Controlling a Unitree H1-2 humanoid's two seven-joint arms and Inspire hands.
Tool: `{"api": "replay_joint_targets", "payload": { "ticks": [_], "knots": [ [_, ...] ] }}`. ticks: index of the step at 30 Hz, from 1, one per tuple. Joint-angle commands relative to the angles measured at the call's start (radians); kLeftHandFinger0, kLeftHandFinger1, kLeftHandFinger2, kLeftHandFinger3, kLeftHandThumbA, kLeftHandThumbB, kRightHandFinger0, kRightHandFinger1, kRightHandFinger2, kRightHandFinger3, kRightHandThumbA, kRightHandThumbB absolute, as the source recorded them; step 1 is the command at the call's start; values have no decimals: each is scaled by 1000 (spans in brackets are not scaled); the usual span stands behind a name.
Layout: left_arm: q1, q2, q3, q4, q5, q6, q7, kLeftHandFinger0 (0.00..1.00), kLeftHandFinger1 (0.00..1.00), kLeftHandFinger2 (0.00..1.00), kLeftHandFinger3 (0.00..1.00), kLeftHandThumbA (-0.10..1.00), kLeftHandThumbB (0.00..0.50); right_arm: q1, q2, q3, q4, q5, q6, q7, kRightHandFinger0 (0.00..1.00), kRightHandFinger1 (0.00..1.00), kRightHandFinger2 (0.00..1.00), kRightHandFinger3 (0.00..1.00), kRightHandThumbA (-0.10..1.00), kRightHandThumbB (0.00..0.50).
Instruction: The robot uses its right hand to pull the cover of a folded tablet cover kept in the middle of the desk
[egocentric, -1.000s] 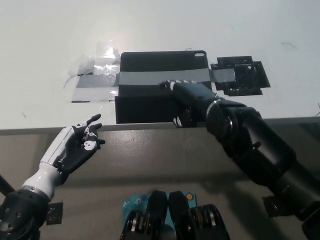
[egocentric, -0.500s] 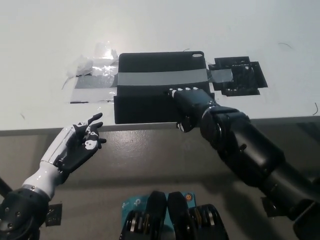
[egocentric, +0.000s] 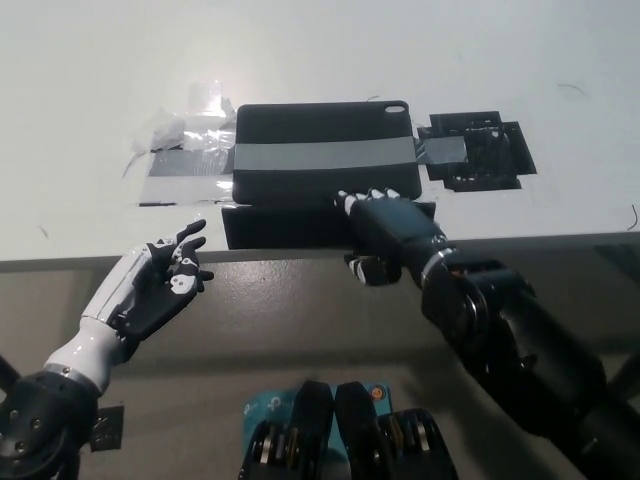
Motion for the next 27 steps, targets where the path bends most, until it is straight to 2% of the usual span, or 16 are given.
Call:
{"api": "replay_joint_targets", "payload": {
  "ticks": [1, 6, 9, 10, 12, 14, 15, 17, 18, 19, 20, 23, 25, 26, 27],
  "knots": [
    [-26, 15, 2, -15, -1, -10, -10, 763, 962, 1000, 1000, 1000, 245, 41, 8, -38, -36, 45, 38, 49, 1000, 1000, 935, 1000, 573, 492],
    [-25, 14, 4, -28, -4, 4, -12, 762, 965, 1000, 1000, 1000, 240, 71, 23, -74, -19, 58, 39, 48, 1000, 1000, 909, 1000, 573, 497],
    [-43, 20, 7, -7, -1, -18, -17, 759, 964, 1000, 1000, 1000, 230, 69, 39, -110, 22, 85, 31, 27, 1000, 1000, 876, 1000, 558, 497],
    [-46, 21, 7, -3, -4, -16, -20, 760, 964, 1000, 1000, 1000, 229, 76, 44, -129, 32, 100, 24, 23, 1000, 1000, 914, 1000, 558, 500],
    [-48, 23, 7, 1, -3, -18, -23, 766, 964, 1000, 1000, 1000, 225, 83, 57, -155, 41, 112, 30, 12, 1000, 1000, 888, 1000, 558, 500],
    [-48, 22, 9, 2, -5, -19, -25, 768, 966, 1000, 1000, 1000, 226, 96, 72, -193, 39, 145, 39, 21, 1000, 809, 813, 1000, 525, 500],
    [-48, 21, 11, 3, -10, -18, -26, 769, 967, 1000, 1000, 1000, 231, 104, 79, -212, 37, 145, 41, 34, 1000, 802, 824, 1000, 533, 500],
    [-47, 24, 10, 6, -11, -24, -31, 765, 966, 1000, 1000, 1000, 228, 135, 94, -269, 30, 188, 41, 66, 897, 748, 821, 1000, 496, 500],
    [-46, 24, 10, 6, -11, -23, -32, 763, 966, 1000, 1000, 1000, 228, 137, 97, -273, 30, 185, 41, 69, 891, 747, 821, 1000, 497, 500],
    [-46, 24, 9, 5, -6, -23, -30, 761, 965, 1000, 1000, 1000, 236, 173, 119, -326, -5, 170, 41, 110, 921, 802, 896, 1000, 480, 500],
    [-45, 22, 10, 3, -5, -20, -27, 758, 959, 1000, 1000, 1000, 242, 198, 133, -364, -30, 180, 41, 133, 925, 795, 887, 1000, 439, 484],
    [-45, 21, 10, 3, -7, -19, -27, 744, 949, 1000, 1000, 1000, 237, 244, 153, -405, -86, 159, 41, 170, 986, 817, 878, 1000, 442, 470],
    [-44, 21, 9, 6, -3, -26, -26, 745, 952, 1000, 1000, 1000, 248, 310, 170, -445, -161, 182, 41, 199, 874, 659, 715, 1000, 410, 467],
    [-43, 22, 8, 11, -2, -30, -27, 745, 952, 1000, 1000, 1000, 259, 333, 175, -455, -188, 190, 41, 212, 846, 638, 693, 1000, 394, 452],
    [-43, 21, 8, 13, -2, -32, -27, 745, 953, 1000, 1000, 1000, 267, 352, 177, -462, -209, 198, 41, 219, 839, 622, 664, 1000, 408, 465]
  ]
}}
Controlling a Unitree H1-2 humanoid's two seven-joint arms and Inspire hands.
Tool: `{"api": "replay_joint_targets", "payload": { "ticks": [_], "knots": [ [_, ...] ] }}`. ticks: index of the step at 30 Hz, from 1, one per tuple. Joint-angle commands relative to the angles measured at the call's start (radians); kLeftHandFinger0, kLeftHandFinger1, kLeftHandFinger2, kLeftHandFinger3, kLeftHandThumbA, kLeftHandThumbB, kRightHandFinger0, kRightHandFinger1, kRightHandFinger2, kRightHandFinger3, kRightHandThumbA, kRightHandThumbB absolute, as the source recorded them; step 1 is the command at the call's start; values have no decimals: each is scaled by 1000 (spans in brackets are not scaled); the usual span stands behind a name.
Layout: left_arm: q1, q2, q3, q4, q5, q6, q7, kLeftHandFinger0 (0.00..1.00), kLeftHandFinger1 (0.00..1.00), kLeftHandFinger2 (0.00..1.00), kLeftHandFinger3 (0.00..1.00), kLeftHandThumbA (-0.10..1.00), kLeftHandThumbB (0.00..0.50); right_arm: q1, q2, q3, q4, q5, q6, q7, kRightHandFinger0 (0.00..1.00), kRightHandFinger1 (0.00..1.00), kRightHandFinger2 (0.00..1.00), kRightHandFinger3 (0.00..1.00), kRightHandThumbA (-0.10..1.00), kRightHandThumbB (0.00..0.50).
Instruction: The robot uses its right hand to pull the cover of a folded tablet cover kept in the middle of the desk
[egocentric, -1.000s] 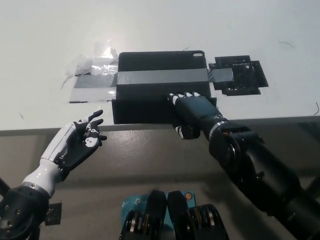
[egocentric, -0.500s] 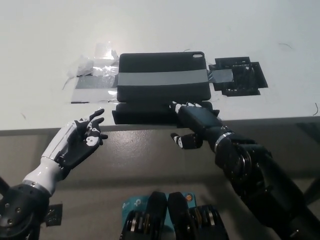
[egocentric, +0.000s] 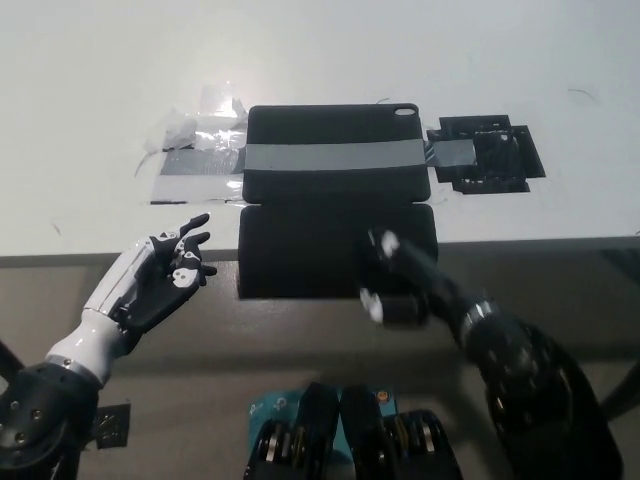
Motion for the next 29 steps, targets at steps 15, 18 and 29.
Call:
{"api": "replay_joint_targets", "payload": {
  "ticks": [15, 18, 29],
  "knots": [
    [-26, 15, 5, -4, -1, -22, -6, 746, 957, 1000, 1000, 1000, 267, 188, 88, -279, -313, 52, 23, 246, 776, 644, 695, 1000, 466, 454],
    [-18, 15, 7, -2, -2, -30, -6, 741, 949, 1000, 1000, 1000, 254, 148, 84, -400, -339, 140, 23, 201, 824, 662, 702, 1000, 390, 389],
    [-17, 16, 8, -3, -5, -21, -7, 752, 950, 1000, 1000, 1000, 246, 71, -83, -582, -229, 238, -15, -43, 893, 728, 820, 1000, 187, 233]
  ]
}}
